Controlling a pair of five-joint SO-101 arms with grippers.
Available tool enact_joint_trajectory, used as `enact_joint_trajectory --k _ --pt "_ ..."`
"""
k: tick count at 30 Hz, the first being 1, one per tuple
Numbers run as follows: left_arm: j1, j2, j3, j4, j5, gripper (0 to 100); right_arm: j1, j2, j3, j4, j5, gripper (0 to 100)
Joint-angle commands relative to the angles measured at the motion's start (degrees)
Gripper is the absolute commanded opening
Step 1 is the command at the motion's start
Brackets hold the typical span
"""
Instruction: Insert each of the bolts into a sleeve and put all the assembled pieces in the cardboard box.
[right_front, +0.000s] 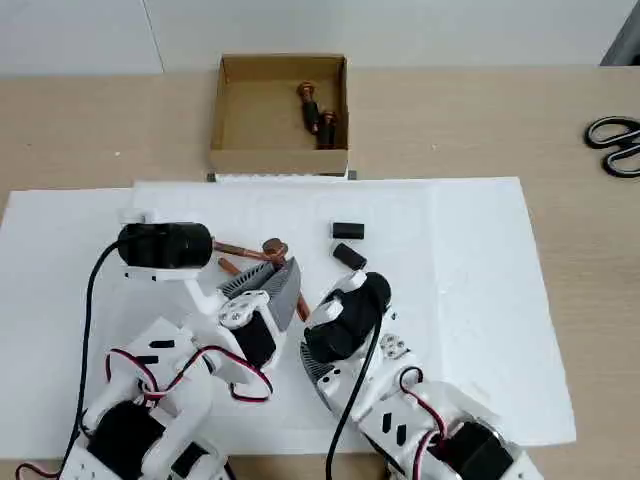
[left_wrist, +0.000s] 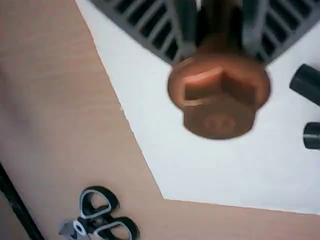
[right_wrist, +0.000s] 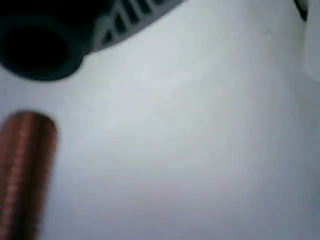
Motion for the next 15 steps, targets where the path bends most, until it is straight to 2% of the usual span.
enact_joint_trajectory --k 1,15 --pt "1.6 -0.8 -0.3 -1.6 0.3 1 -0.3 -0.4 -0.3 -1.6 0.7 0.2" --pt "3.3 -0.9 3.1 -1.5 0.1 1 -0.3 -0.9 -0.6 -1.6 0.7 0.2"
